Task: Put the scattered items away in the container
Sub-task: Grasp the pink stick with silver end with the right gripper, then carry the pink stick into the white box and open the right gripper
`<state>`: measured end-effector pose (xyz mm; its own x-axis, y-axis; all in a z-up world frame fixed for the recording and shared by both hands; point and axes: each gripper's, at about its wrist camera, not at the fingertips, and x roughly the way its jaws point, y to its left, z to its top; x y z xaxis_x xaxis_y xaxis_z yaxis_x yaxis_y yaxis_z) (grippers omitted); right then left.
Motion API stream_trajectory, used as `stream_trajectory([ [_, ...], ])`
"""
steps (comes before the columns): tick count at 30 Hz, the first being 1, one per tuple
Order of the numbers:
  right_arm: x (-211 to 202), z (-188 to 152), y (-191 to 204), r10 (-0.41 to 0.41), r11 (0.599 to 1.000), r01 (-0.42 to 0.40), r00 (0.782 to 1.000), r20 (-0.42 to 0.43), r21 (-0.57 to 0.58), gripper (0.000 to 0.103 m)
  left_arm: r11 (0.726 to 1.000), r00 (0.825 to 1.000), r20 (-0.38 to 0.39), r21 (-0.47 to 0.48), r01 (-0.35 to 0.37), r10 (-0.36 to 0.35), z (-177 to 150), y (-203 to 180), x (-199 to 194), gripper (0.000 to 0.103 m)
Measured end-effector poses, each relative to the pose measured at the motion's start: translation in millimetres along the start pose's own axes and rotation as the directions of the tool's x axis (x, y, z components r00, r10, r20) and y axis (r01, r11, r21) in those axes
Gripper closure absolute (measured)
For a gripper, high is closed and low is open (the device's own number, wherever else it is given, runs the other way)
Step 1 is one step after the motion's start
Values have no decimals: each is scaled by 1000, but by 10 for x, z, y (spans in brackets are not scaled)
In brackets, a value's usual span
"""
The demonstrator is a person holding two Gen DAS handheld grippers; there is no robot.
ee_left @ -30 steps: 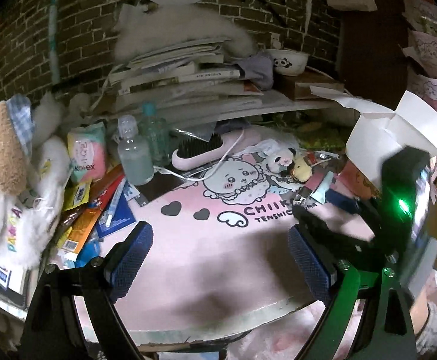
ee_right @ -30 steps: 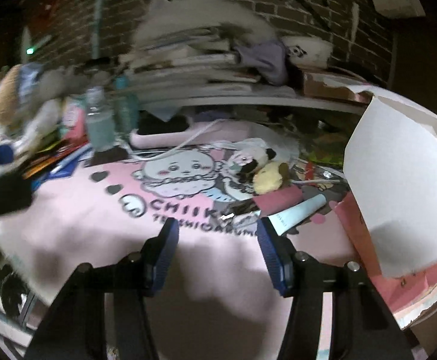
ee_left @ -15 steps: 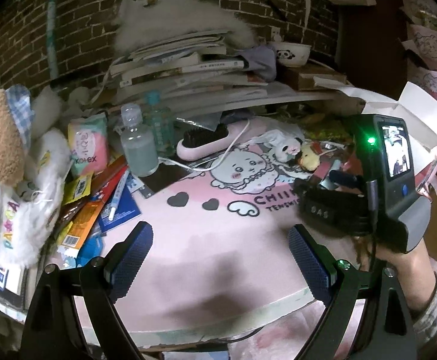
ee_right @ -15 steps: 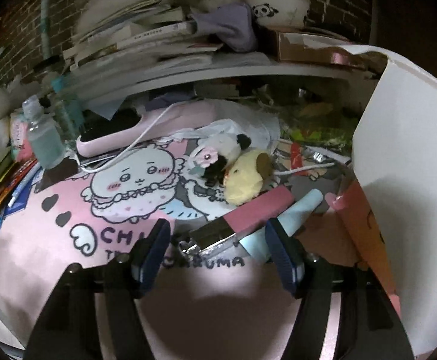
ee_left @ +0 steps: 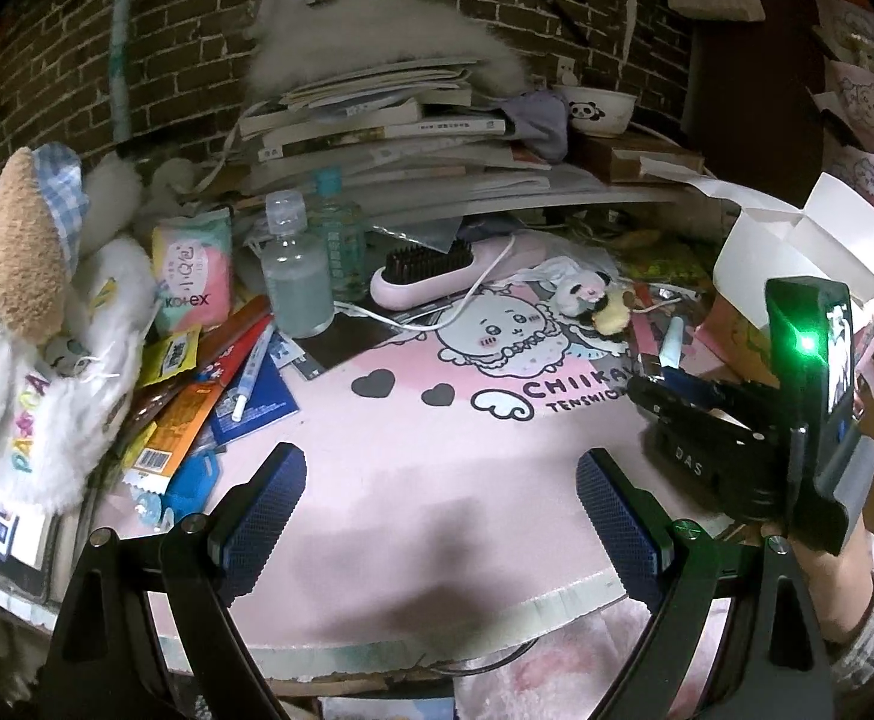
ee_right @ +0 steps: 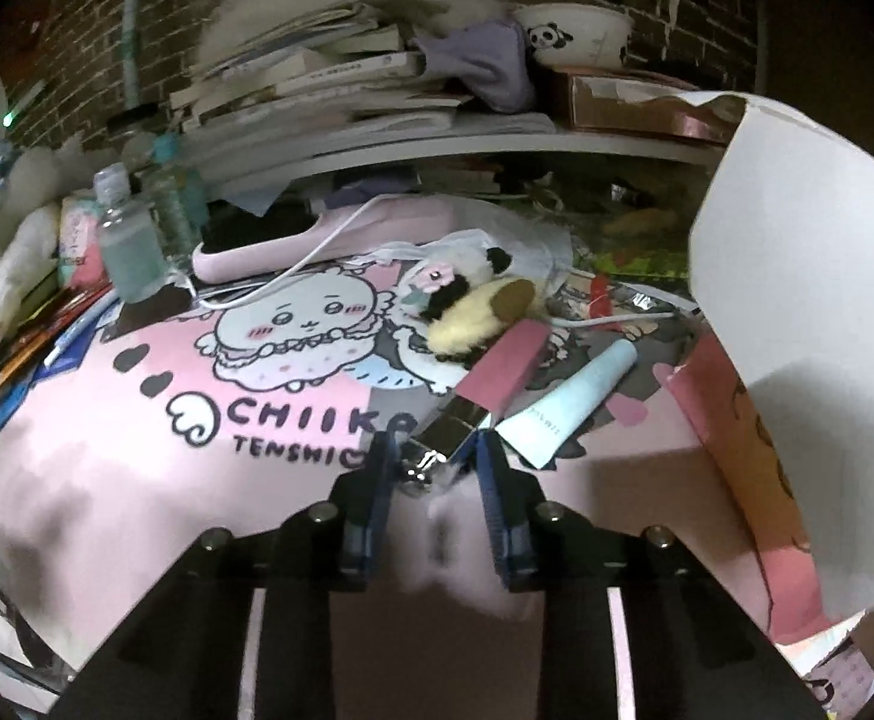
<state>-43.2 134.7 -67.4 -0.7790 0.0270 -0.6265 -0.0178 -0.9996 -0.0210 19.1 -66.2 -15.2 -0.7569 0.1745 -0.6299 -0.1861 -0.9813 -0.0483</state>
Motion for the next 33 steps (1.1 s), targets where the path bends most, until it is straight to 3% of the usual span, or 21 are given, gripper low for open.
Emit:
stream_trajectory([
  [8, -246, -233, -29, 52, 999, -52, 998, 23, -8, 86, 1000, 1000, -7, 20, 0, 0, -9, -81, -8, 12],
  [12, -323, -298, -13, 35, 999, -35, 999, 30, -8, 86, 1000, 1000, -10, 31, 4, -4, 3, -127, 7, 12],
  [15, -297, -277, -4, 55, 998, -55, 998, 27, 7, 76, 999, 1000, -12, 40, 2, -2, 12, -154, 19, 12],
  [17, -281, -239, 2, 55, 998, -56, 998, 43, 21, 60, 999, 1000, -14, 44, 0, 1, 15, -162, 28, 12],
  [25, -32, -99, -36, 14, 998, -17, 998, 54, 57, 58, 999, 1000, -29, 36, 1, 0, 10, -147, 84, 12],
  [33, 20, -91, -2, 2, 1000, -3, 996, 90, 15, 86, 1000, 999, -36, 28, 3, -2, 11, -145, 110, 12],
])
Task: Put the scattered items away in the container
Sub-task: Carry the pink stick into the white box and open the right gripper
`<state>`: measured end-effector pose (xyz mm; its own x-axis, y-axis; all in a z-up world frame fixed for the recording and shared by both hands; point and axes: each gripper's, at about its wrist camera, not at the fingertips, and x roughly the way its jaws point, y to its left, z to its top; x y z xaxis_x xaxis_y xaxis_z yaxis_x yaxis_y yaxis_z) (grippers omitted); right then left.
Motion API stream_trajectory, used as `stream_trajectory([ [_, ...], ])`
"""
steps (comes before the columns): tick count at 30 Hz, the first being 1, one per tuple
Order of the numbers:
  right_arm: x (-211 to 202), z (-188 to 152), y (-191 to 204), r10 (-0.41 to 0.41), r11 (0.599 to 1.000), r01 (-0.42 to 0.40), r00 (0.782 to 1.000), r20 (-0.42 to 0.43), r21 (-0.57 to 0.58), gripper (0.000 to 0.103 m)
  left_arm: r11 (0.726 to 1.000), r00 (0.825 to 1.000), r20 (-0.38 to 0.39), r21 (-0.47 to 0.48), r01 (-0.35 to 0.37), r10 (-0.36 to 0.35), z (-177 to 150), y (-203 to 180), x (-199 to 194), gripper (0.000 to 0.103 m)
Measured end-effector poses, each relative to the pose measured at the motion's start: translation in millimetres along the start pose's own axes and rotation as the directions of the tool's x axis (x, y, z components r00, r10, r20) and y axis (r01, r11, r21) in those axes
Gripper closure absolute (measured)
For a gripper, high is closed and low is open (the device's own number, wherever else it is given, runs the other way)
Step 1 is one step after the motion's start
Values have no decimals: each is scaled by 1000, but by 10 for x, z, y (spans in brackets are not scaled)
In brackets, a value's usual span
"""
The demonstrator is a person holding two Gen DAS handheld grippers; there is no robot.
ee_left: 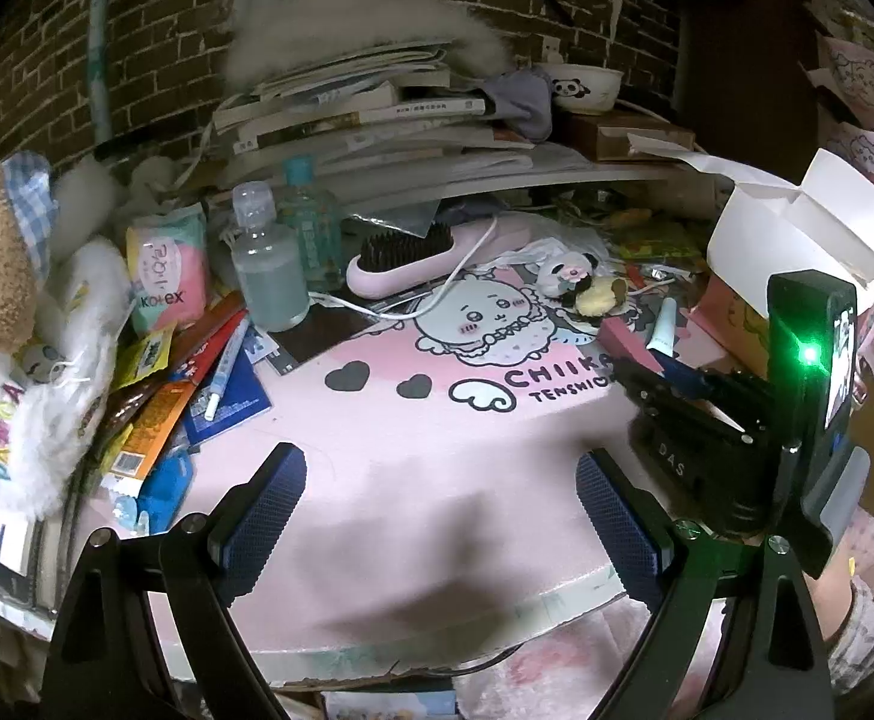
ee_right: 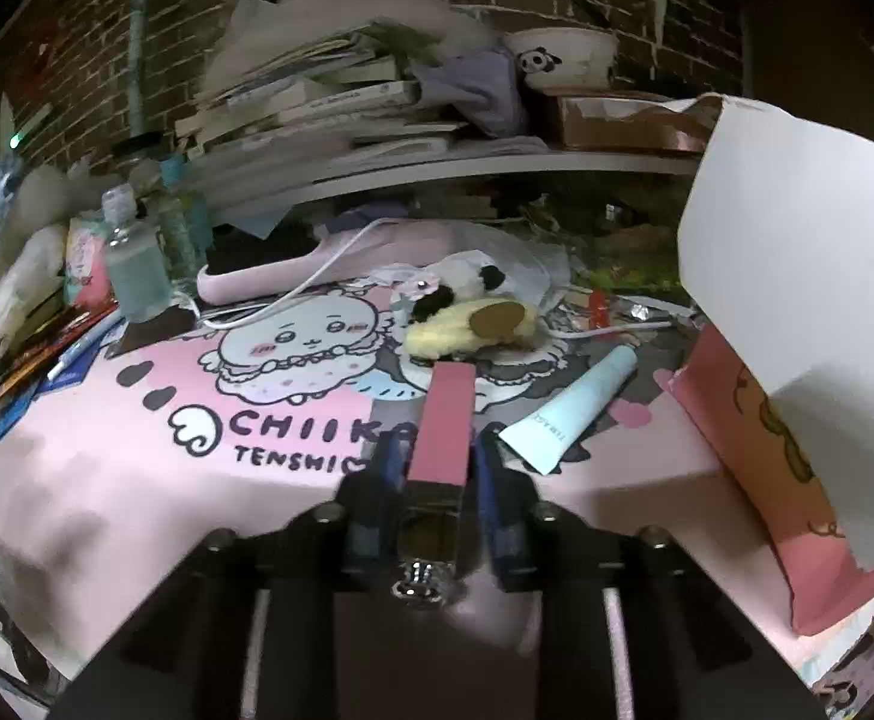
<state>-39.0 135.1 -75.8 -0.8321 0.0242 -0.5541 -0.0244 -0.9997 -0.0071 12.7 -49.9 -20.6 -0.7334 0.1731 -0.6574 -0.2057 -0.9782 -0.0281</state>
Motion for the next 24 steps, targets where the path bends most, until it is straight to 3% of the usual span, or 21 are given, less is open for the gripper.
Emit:
stream_trajectory([
  [11, -273, 4, 92, 35, 997, -30, 996, 81, -65, 88, 1000, 1000, -4, -8, 0, 0, -30, -7, -32, 12],
  [17, -687, 269, 141, 146, 985, -130, 977, 155, -111, 88, 1000, 1000, 1, -13, 1, -1, -18, -17, -59, 12],
  [20, -846, 461, 12, 202, 977, -188, 966, 160, -95, 88, 1000, 1000, -2, -15, 4, -4, -7, -32, -48, 12],
  [24, -1083, 719, -302, 217, 976, -208, 959, 180, -71, 88, 1000, 1000, -6, -10, 16, -16, 21, -81, -29, 12],
])
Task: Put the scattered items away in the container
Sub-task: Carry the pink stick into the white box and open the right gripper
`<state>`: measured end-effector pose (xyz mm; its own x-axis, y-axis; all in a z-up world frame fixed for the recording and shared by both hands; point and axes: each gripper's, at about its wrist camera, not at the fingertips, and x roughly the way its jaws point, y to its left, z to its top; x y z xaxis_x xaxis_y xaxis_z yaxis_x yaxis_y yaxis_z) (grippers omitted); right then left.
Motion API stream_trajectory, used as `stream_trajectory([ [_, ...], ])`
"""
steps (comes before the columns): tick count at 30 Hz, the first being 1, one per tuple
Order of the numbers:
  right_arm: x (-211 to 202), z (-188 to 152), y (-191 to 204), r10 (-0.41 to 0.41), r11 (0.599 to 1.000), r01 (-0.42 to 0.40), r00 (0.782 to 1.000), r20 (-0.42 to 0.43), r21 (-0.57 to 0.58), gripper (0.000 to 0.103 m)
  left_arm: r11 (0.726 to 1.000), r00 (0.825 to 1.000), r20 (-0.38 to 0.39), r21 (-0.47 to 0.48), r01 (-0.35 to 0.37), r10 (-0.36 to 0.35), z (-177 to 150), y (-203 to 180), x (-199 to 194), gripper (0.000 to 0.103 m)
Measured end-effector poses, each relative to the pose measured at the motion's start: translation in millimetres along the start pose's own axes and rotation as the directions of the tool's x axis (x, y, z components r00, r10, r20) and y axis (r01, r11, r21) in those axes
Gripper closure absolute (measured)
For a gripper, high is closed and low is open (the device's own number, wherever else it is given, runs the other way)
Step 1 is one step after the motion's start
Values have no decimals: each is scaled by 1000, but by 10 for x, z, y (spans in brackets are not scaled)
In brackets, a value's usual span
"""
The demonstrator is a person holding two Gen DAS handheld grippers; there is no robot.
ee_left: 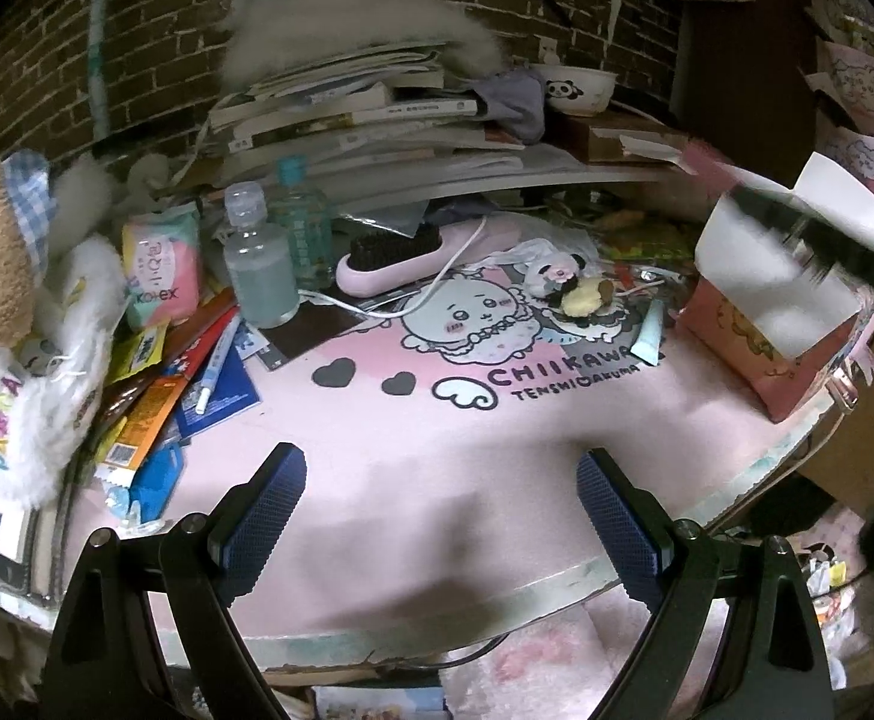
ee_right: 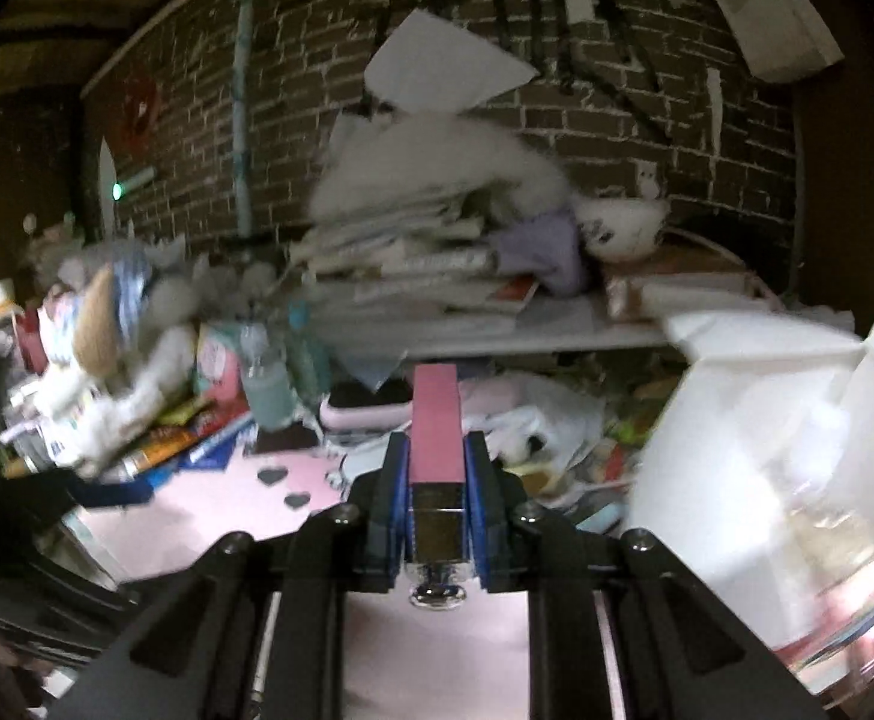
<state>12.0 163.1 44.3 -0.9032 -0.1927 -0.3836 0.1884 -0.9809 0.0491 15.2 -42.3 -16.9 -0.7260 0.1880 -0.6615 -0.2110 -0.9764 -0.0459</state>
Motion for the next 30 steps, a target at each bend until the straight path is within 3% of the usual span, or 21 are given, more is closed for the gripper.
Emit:
stream_trajectory([
  [5, -313, 303, -527, -79, 997, 79, 997, -27, 8, 88, 1000, 1000, 3, 14, 20, -21, 58, -109, 36, 12],
  [10, -350, 371, -1066, -147, 988, 152, 976, -162, 22, 88, 999, 1000, -6, 36, 26, -26, 111, -239, 101, 12],
  [16, -209, 224, -1328, -83, 993, 107, 945, -317, 58, 88, 998, 1000, -18, 59, 20, -19, 135, -355, 131, 12],
  [22, -25, 163, -1474, -23, 994, 69, 897, -442, 90, 88, 996, 1000, -25, 84, -5, 7, 140, -413, 128, 12],
  [30, 180, 93, -1519, -12, 994, 71, 838, -545, 87, 88, 996, 999, -36, 87, -11, 14, 135, -429, 142, 12],
])
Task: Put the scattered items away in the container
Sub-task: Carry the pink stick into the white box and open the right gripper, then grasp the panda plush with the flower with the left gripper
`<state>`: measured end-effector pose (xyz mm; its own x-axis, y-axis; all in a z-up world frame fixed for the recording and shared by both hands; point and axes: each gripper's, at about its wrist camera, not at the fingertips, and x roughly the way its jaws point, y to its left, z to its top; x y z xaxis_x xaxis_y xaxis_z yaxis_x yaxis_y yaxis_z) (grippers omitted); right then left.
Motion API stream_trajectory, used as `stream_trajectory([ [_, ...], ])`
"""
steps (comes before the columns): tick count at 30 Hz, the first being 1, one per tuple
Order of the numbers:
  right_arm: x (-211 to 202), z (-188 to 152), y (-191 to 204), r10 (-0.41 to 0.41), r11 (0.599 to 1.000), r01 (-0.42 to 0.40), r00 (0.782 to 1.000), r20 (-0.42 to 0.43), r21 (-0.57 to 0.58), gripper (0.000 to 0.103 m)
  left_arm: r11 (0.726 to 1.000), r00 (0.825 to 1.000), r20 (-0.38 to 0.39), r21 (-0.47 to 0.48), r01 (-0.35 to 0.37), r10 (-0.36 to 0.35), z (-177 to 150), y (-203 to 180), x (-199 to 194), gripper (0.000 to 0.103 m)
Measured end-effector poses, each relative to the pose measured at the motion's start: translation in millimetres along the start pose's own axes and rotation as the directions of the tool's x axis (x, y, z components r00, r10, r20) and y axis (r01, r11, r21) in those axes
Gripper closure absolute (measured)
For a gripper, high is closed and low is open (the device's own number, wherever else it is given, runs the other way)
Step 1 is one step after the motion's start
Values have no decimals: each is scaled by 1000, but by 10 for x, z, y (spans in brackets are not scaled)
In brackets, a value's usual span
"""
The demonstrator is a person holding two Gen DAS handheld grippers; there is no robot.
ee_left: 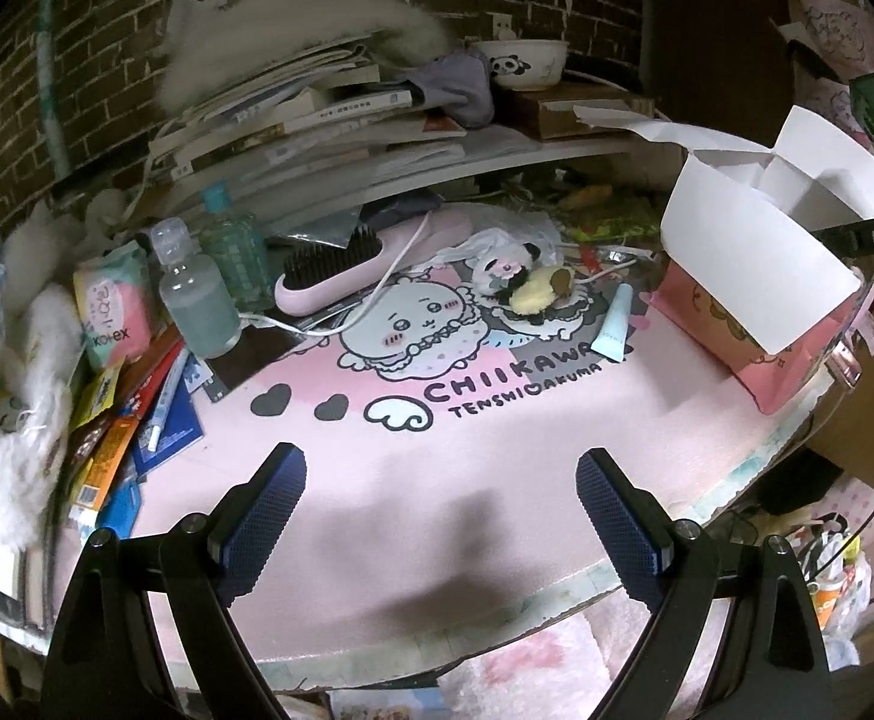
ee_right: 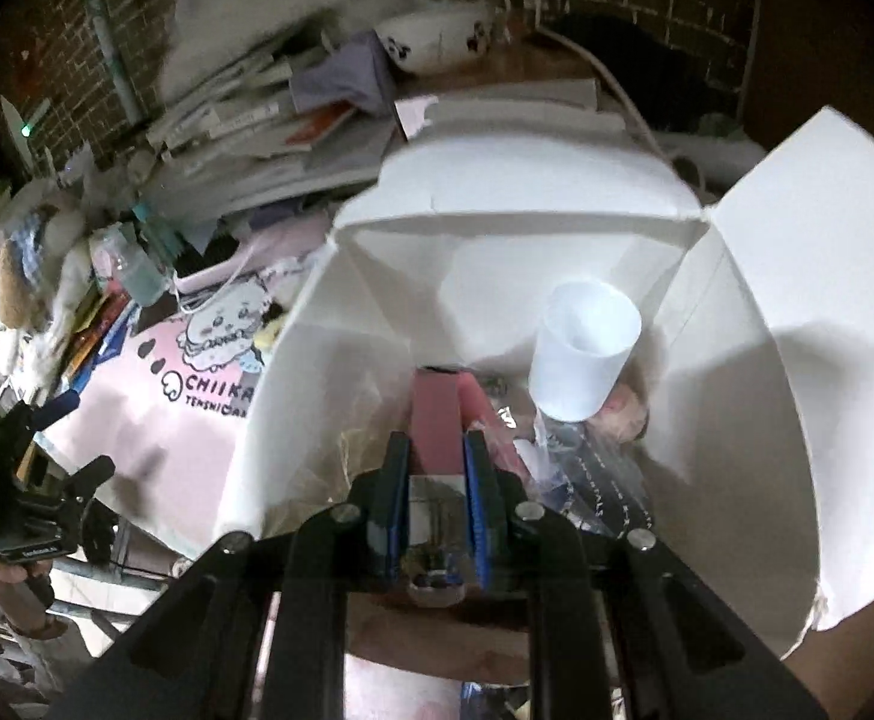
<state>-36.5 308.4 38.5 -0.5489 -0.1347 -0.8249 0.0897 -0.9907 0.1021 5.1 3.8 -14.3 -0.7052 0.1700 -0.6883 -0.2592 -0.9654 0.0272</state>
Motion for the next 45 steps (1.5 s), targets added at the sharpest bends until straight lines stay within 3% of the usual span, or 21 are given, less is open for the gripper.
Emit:
stream_trajectory([
  [6, -24, -4, -2, -4, 1000, 4, 1000, 2, 7, 83, 1000, 1000, -11, -7, 10, -10, -1, -11, 43, 12],
  [7, -42, -5, -7, 5, 1000, -5, 1000, 14, 15, 75, 1000, 1000, -13, -7, 10, -11, -1, -14, 52, 12],
  [8, -60, -11, -16, 16, 1000, -17, 1000, 24, 24, 61, 1000, 1000, -15, -8, 11, -11, 1, -18, 62, 12],
  [9, -86, -20, -26, 31, 999, -32, 999, 40, 35, 56, 1000, 1000, -17, -8, 13, -13, 4, -21, 73, 12],
  [14, -201, -42, 18, 10, 999, -13, 993, 114, 31, 54, 999, 999, -27, -22, 26, -27, 25, -31, 152, 12],
  [17, -303, -70, 44, 65, 997, -73, 983, 172, 39, 53, 999, 999, -30, -30, 27, -28, 76, -38, 219, 12],
  [21, -465, -172, 183, 185, 981, -194, 948, 260, 11, 44, 999, 999, -28, -33, 25, -26, 224, -66, 341, 12],
  [27, -607, -473, 650, 304, 951, -254, 879, 367, -178, 42, 999, 999, -19, -10, 39, -39, 546, -145, 580, 13],
  [29, -584, -594, 787, 346, 932, -273, 864, 366, -237, 35, 999, 999, -22, 1, 44, -44, 657, -178, 674, 13],
  [34, -393, -847, 1001, 433, 891, -343, 841, 325, -298, 35, 998, 997, -23, -4, 69, -69, 889, -239, 905, 13],
  [36, -319, -936, 1068, 477, 866, -382, 826, 300, -324, 35, 997, 997, -21, 7, 79, -79, 962, -277, 980, 18],
  [38, -249, -1013, 1146, 489, 855, -387, 822, 291, -346, 35, 997, 997, -34, 25, 72, -71, 1033, -329, 1074, 31],
  [41, -135, -1080, 1239, 494, 848, -390, 825, 274, -358, 35, 997, 996, -66, 47, 64, -61, 1113, -392, 1250, 39],
  [45, 16, -1136, 1284, 544, 822, -457, 807, 230, -339, 35, 996, 992, -106, 57, 71, -65, 1159, -418, 1465, 47],
])
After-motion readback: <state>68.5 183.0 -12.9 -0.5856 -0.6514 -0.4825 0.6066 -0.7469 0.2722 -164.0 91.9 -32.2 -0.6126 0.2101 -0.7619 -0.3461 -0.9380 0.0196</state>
